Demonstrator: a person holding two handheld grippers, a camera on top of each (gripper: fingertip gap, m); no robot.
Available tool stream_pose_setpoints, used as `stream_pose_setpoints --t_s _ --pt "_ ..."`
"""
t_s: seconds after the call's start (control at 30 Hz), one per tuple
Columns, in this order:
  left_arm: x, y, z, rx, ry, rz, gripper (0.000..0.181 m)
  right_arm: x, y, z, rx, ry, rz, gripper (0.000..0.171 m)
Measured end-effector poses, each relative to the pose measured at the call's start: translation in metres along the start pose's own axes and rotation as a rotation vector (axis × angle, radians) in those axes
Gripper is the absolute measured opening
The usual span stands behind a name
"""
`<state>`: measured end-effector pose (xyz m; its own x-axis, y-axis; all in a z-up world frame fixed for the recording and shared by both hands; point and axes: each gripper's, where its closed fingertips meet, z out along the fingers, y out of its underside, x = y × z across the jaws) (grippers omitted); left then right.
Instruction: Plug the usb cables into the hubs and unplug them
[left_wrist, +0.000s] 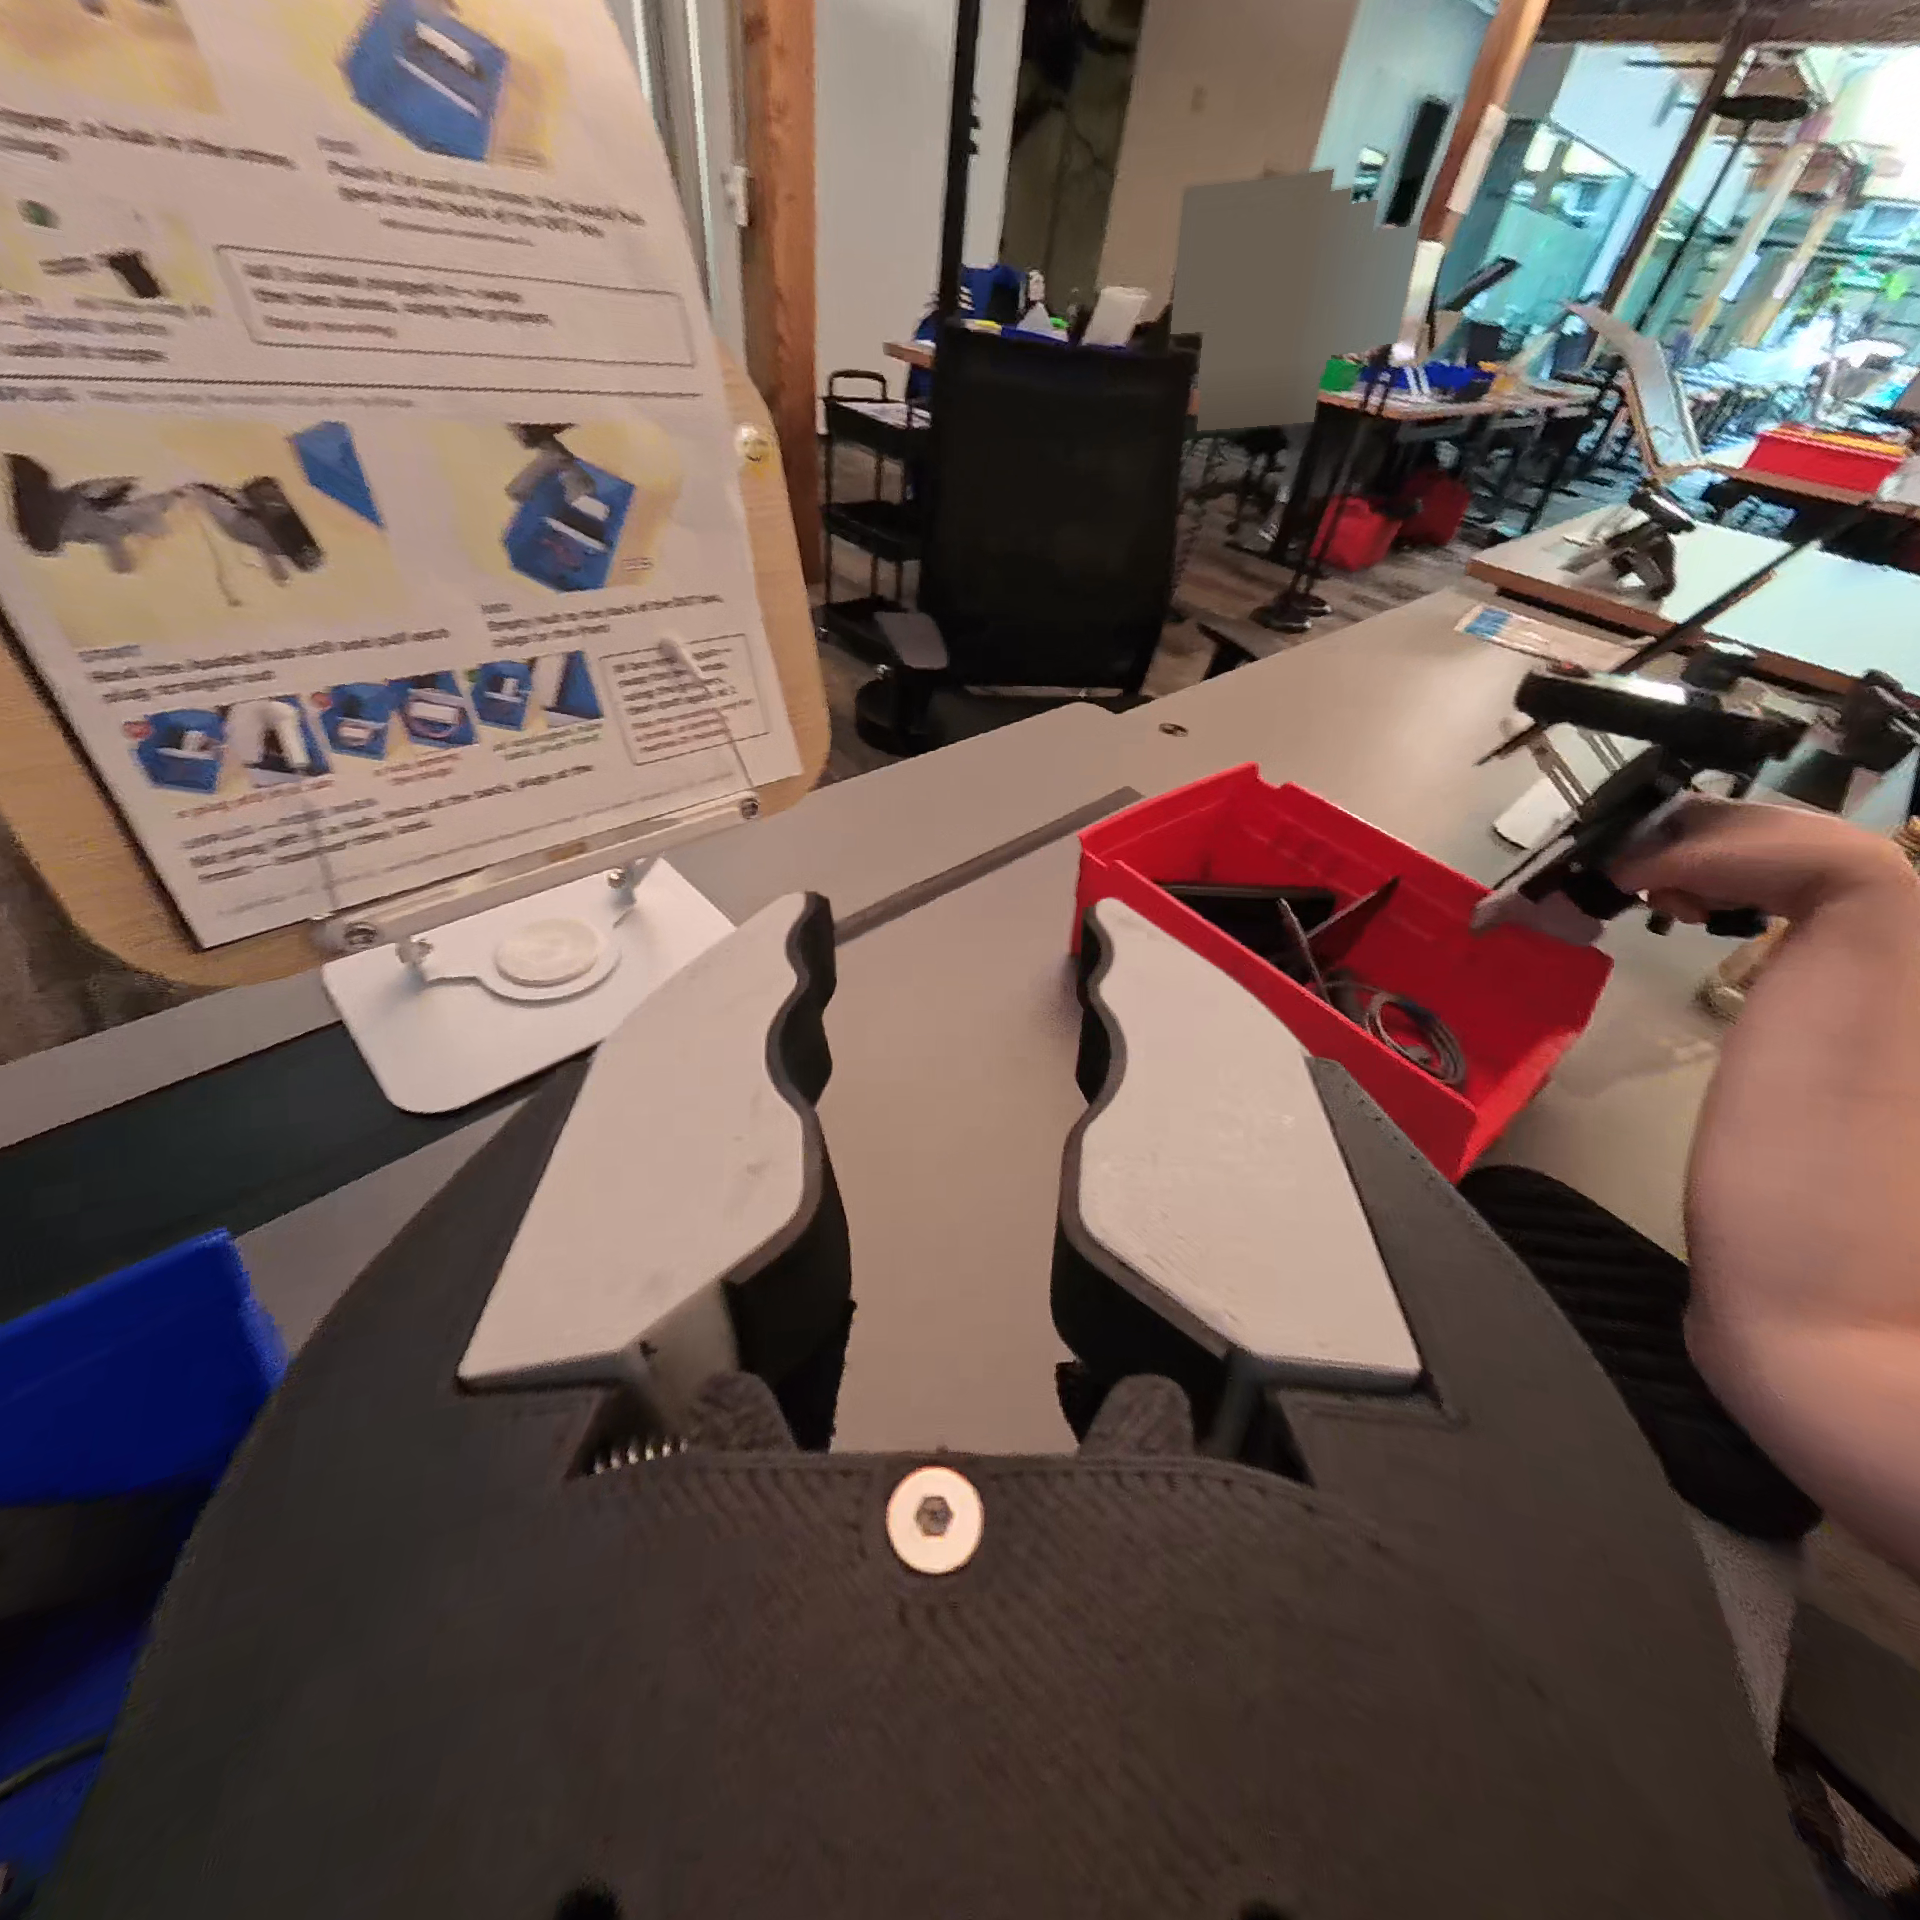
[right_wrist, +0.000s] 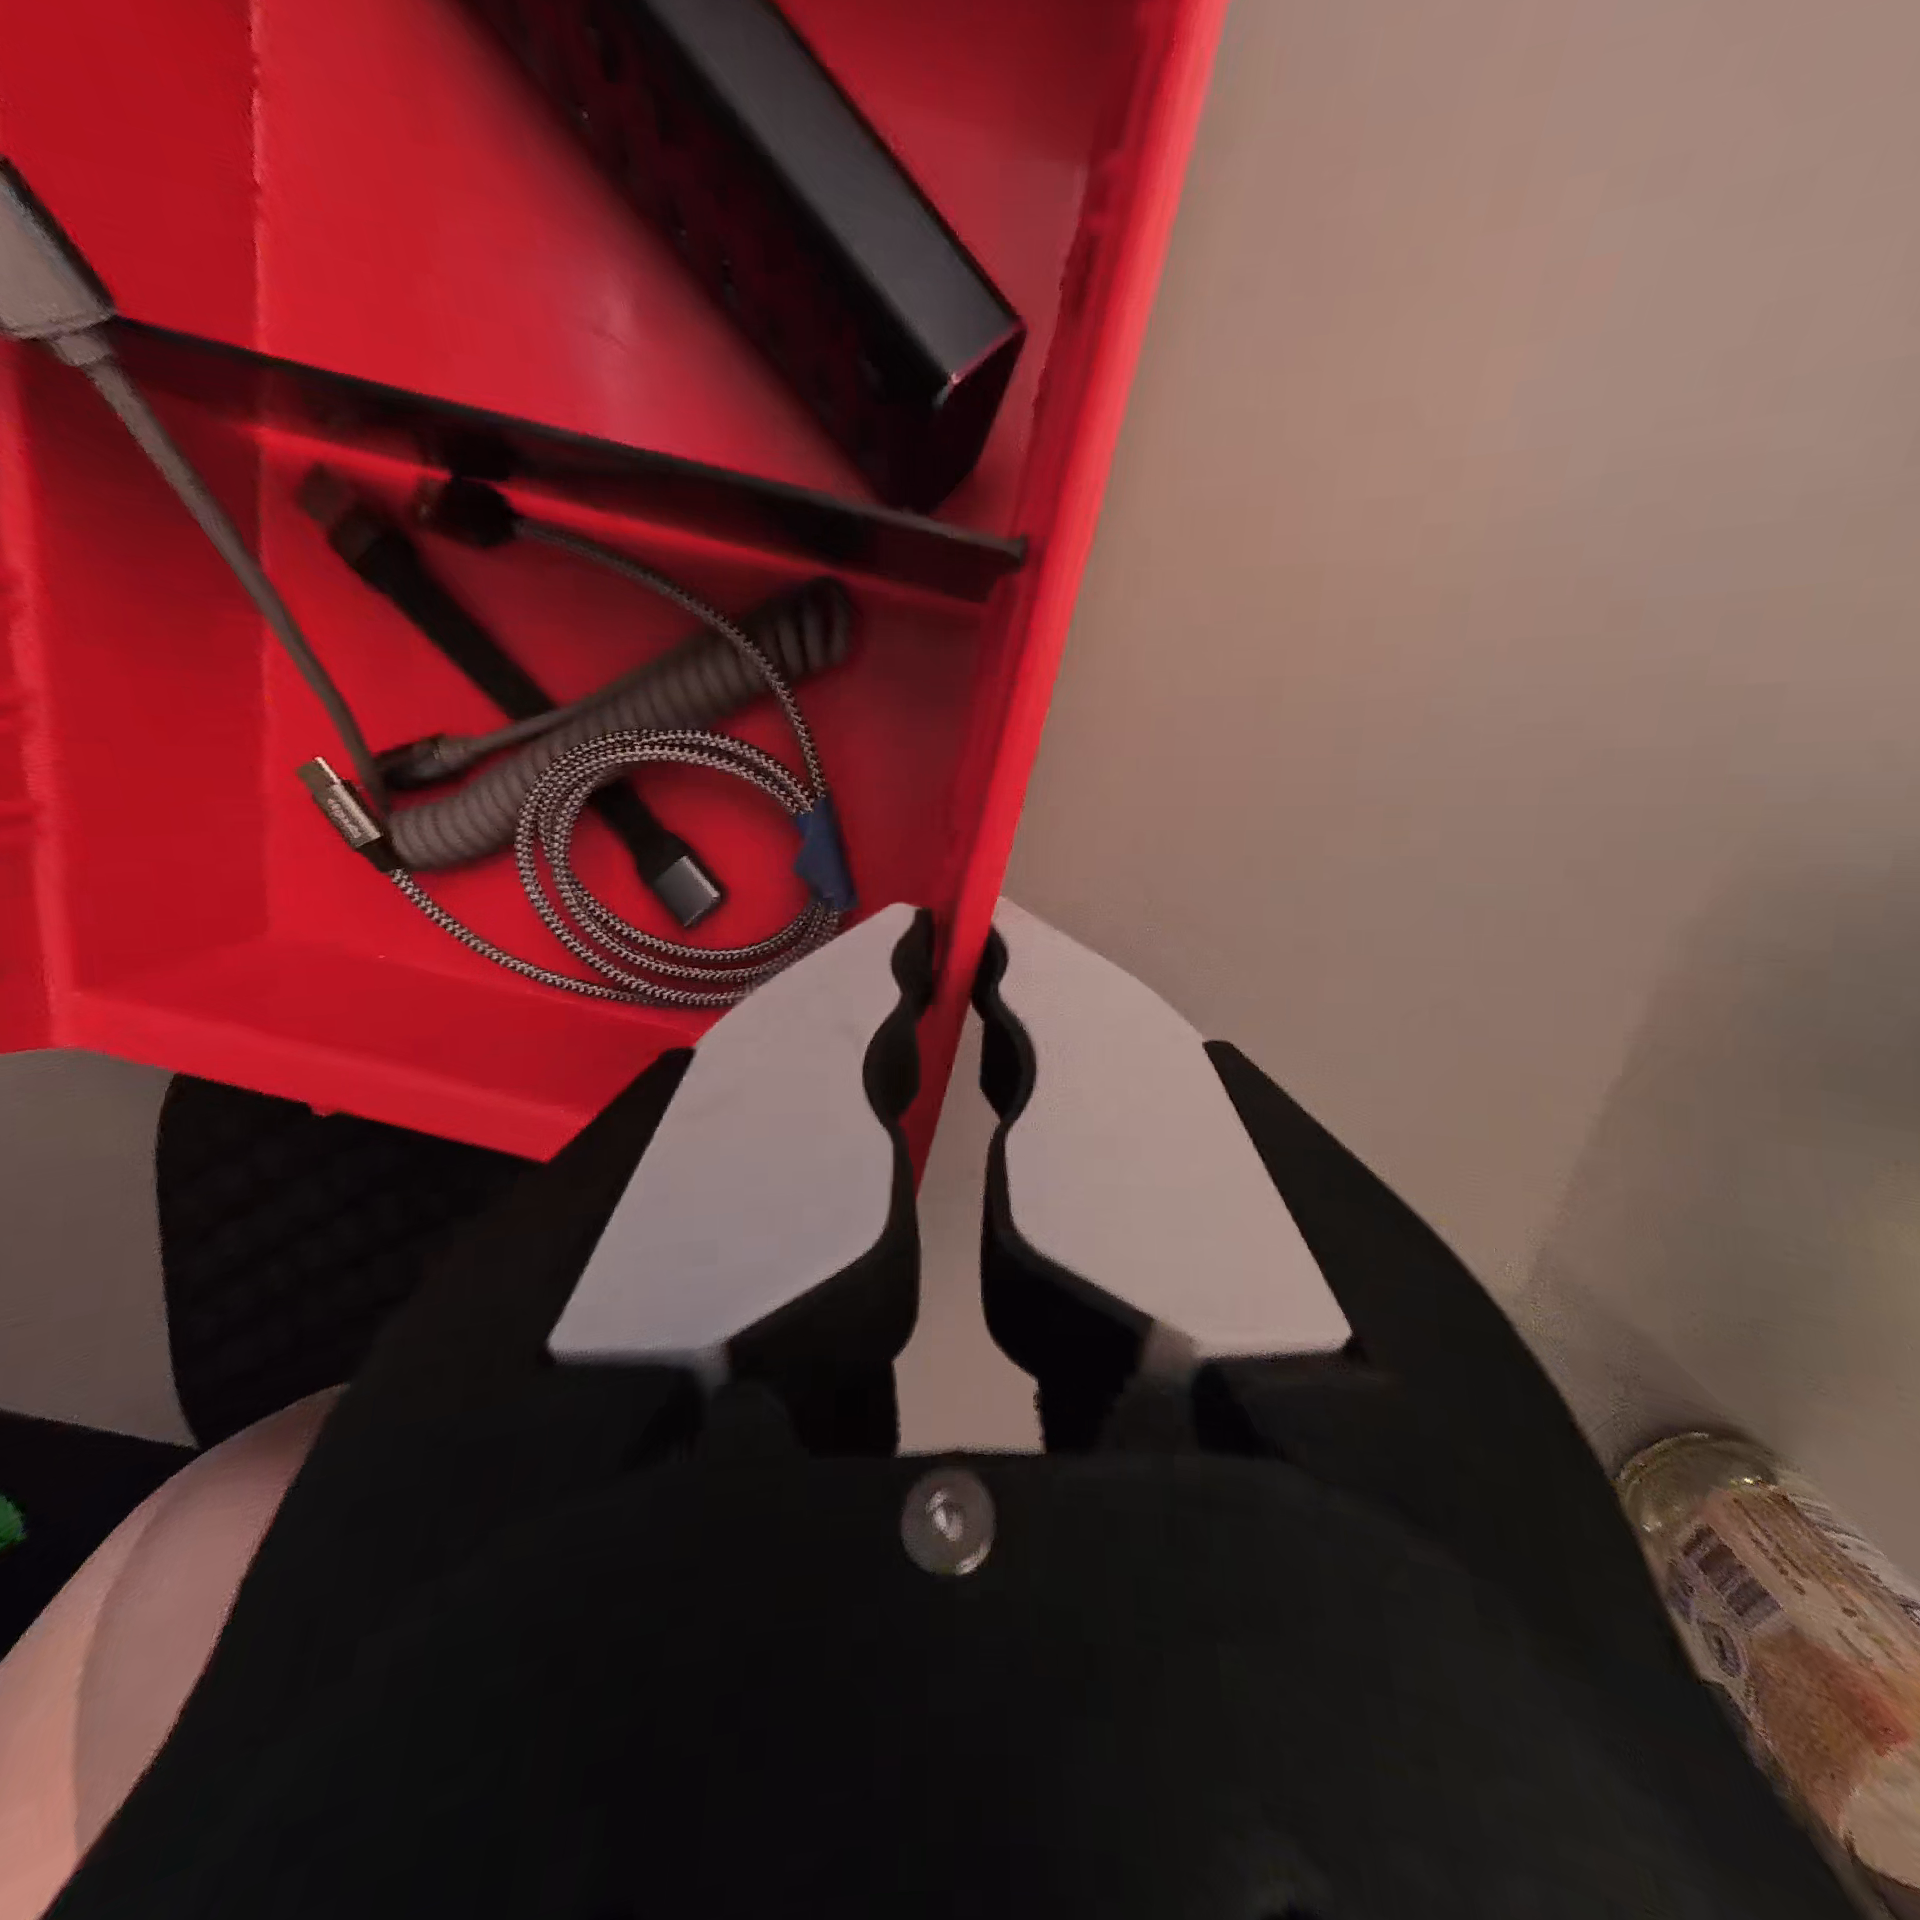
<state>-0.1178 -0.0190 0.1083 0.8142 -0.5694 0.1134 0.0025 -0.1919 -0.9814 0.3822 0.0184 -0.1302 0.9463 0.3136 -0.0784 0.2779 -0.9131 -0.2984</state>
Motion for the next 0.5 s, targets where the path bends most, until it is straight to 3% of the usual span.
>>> stream_pose_setpoints --t_s 0.37,0.5 --pt "-0.042 -0.031 -0.104 0.248 -0.279 -0.063 0.040 -0.002 -0.001 0.004 0.014 -0.083 0.049 0.008" --pt "-0.040 -0.036 -0.133 0.306 -0.358 -0.043 0.041 0.009 -0.012 -0.008 0.093 -0.024 0.096 0.025"
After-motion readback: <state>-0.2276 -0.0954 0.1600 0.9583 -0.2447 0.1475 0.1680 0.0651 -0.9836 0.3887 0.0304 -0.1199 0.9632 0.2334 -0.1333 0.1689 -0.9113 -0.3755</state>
